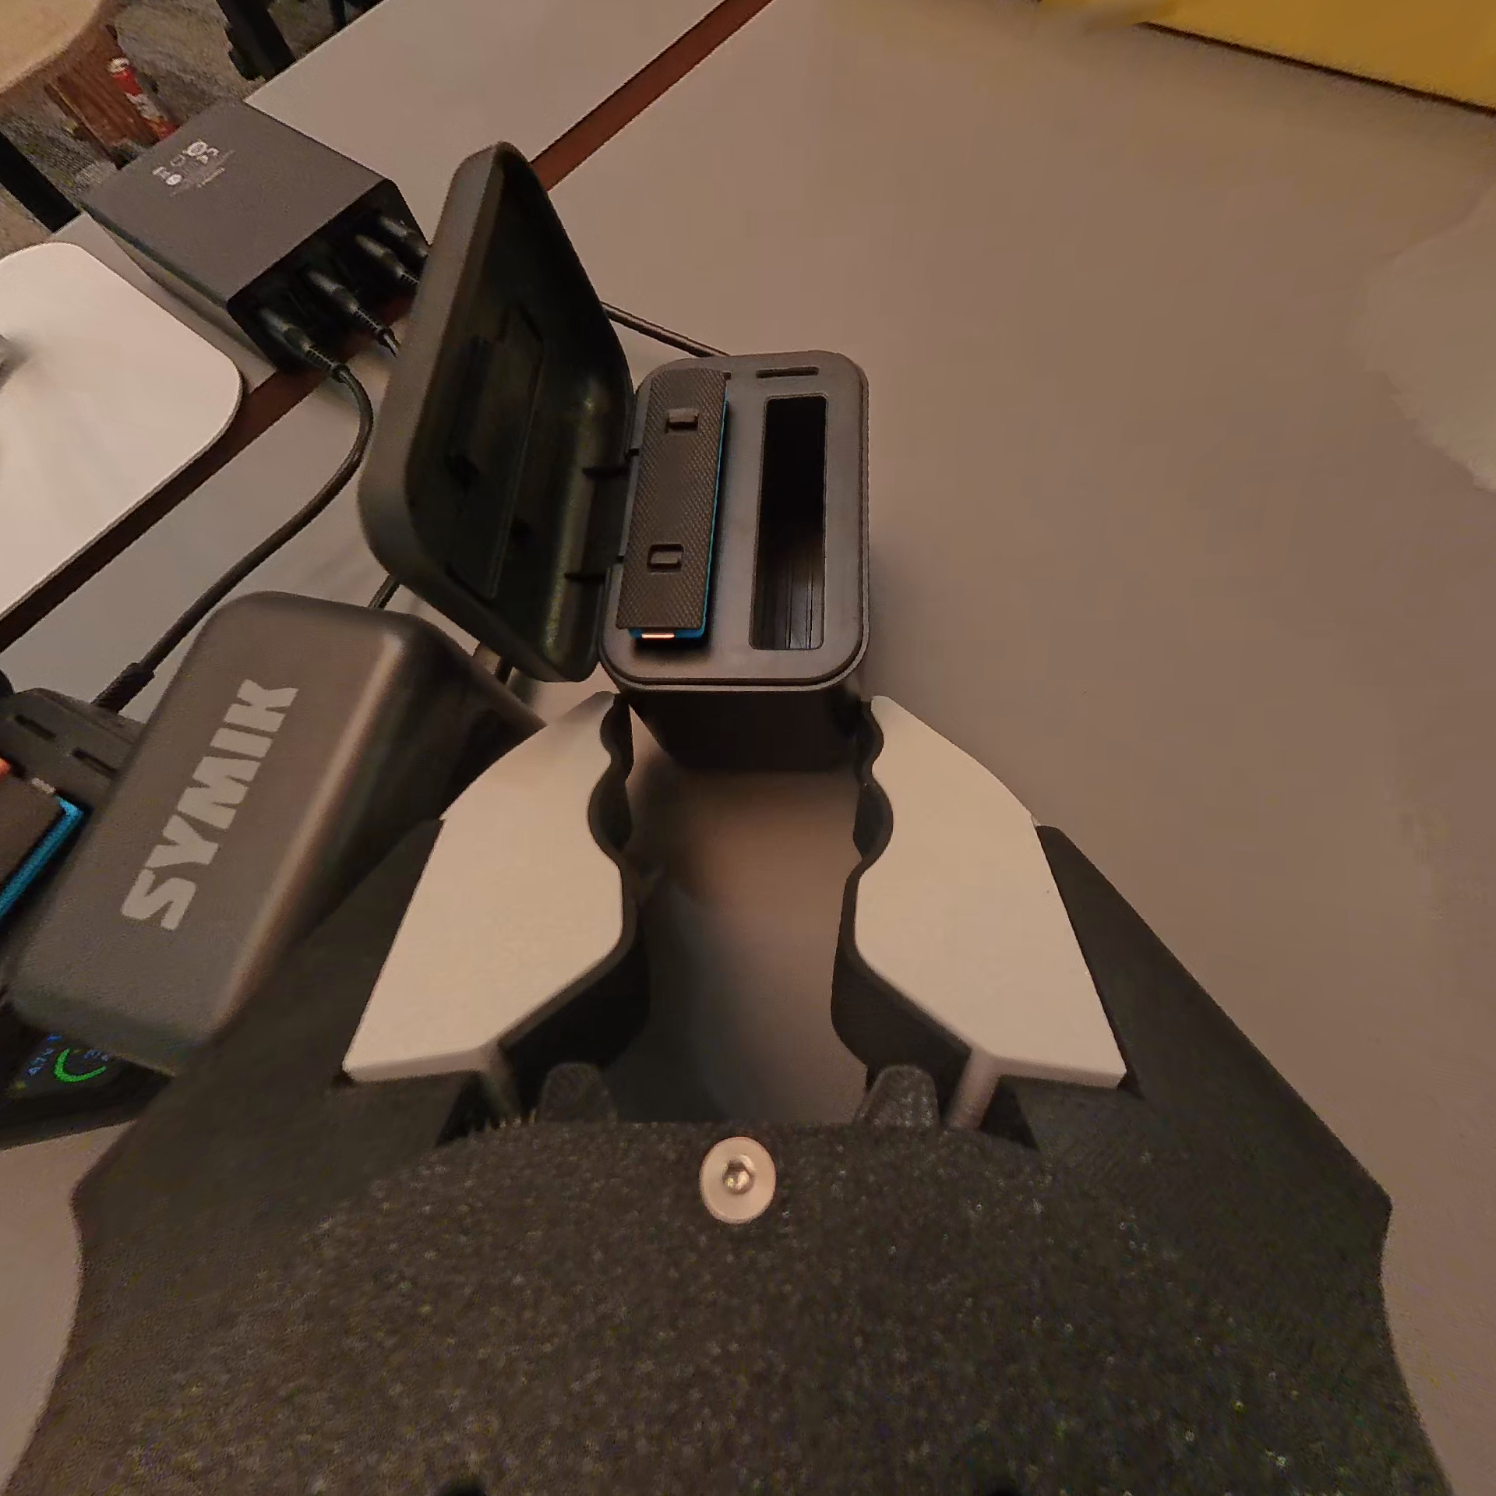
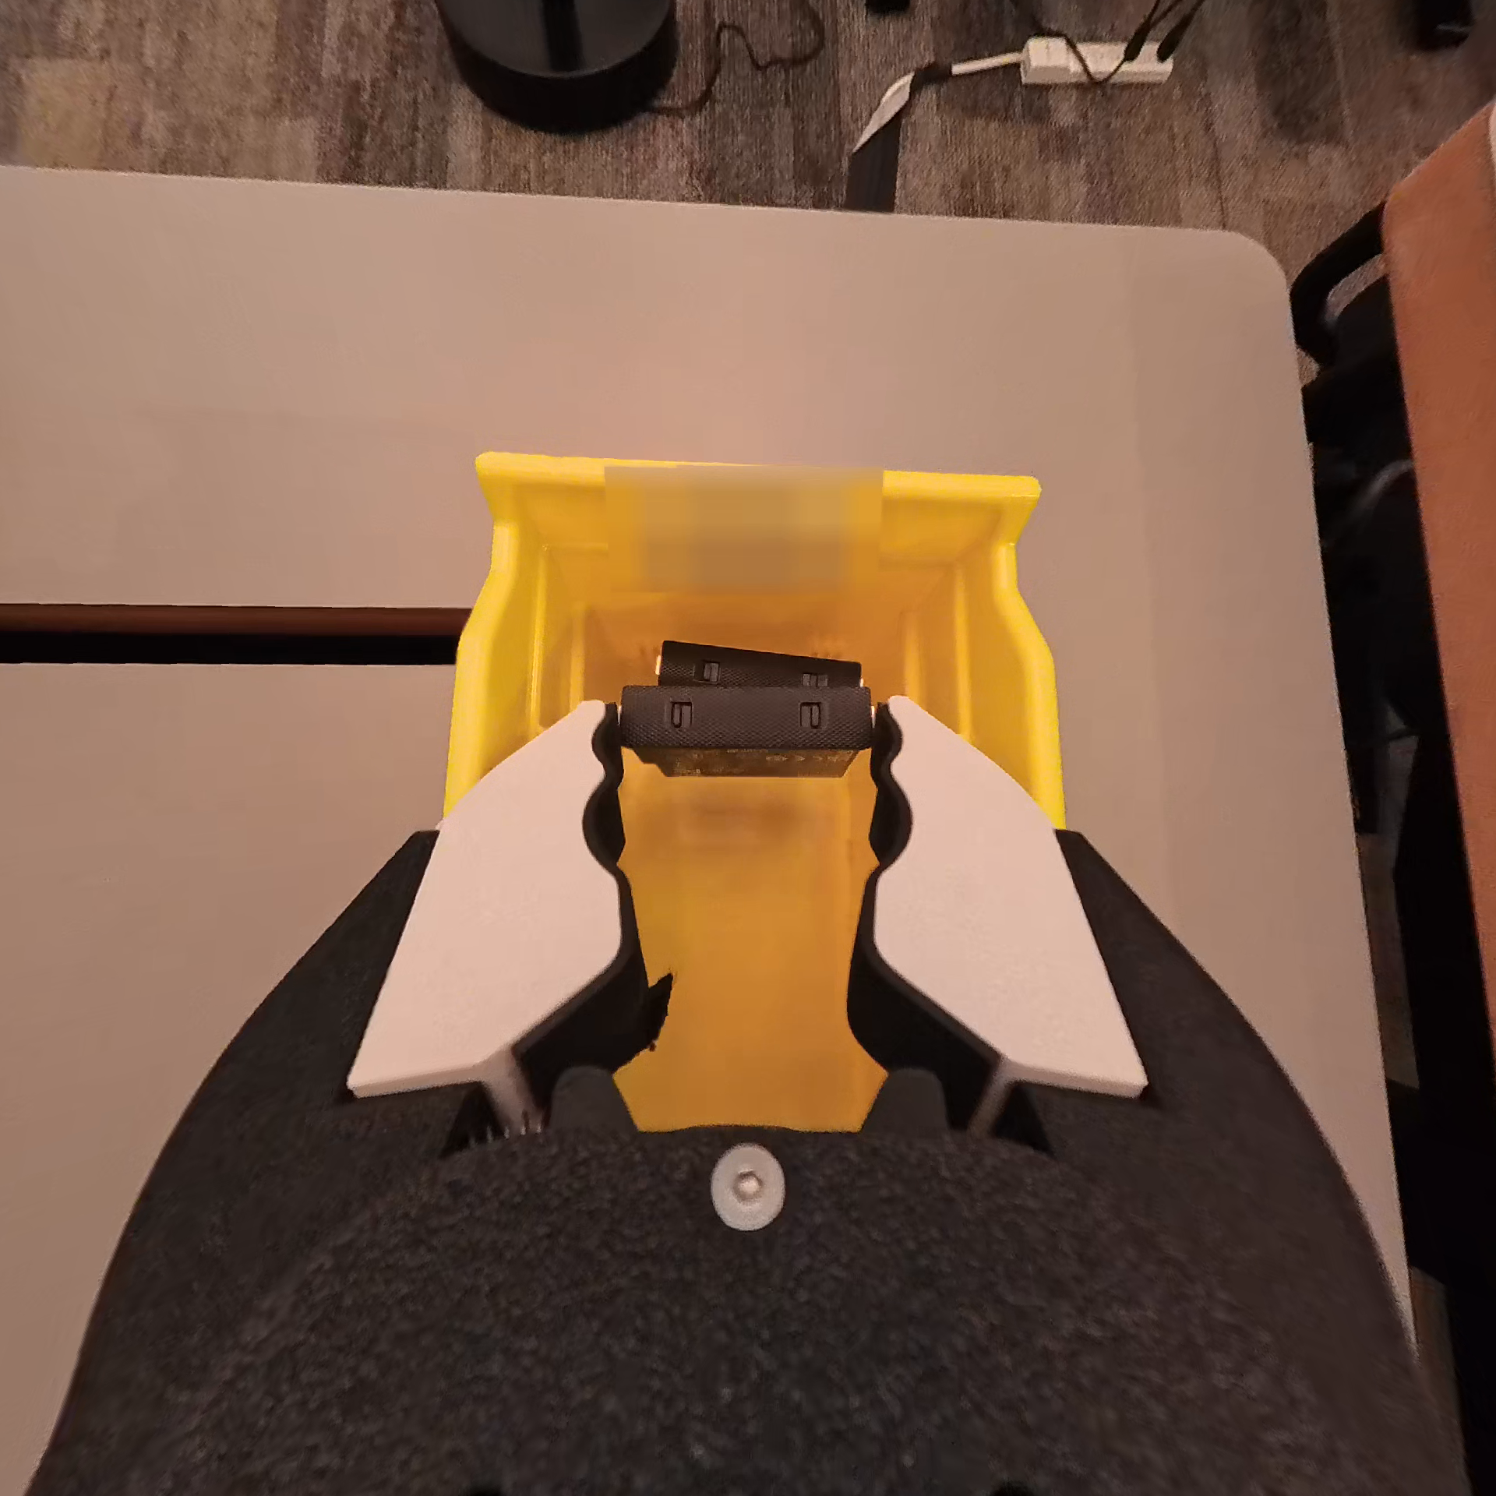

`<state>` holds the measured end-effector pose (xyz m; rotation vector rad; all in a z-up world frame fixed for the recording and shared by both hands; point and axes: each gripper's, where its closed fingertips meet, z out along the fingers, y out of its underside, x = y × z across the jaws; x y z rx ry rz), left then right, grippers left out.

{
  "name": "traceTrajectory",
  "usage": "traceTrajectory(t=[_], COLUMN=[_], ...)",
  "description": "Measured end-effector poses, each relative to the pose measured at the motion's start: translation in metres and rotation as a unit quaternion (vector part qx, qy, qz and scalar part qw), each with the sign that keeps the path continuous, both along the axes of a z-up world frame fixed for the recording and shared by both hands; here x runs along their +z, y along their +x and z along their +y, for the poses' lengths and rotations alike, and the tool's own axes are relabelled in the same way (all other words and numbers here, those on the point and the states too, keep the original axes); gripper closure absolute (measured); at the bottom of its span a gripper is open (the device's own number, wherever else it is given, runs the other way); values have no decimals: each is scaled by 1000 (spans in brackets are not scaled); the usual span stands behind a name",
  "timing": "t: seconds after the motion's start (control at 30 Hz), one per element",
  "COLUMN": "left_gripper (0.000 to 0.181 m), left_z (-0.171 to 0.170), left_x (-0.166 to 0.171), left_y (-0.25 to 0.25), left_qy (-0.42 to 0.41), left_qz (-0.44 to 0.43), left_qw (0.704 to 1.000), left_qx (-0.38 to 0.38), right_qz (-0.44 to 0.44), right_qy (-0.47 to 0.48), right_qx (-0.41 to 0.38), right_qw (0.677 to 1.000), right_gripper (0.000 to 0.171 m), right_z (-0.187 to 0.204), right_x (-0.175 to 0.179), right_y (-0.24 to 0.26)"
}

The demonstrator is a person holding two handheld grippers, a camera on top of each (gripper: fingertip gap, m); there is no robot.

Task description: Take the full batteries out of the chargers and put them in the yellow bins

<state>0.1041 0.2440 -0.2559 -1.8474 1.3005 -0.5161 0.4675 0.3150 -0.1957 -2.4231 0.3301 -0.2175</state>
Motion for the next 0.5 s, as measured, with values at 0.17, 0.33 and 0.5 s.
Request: traceTrajectory(t=[0.17,0.33,0.5], left_gripper=[128,128,128], left_z=[0,0,0], left_x=[0,0,0], left_y=[0,0,0], left_qy=[0,0,0], left_qz=[0,0,0], left_qw=[1000,1000,1000], left_qx=[0,0,0], right_qz=[5,15,25], right_qy=[-5,-5,-14], right_qx=[-8,-23,-44], right_qw=[1000,1000,999], right_gripper=[112,112,112], right_z=[4,5,5], right_x=[-1,-3,-6], right_y=[2,3,6])
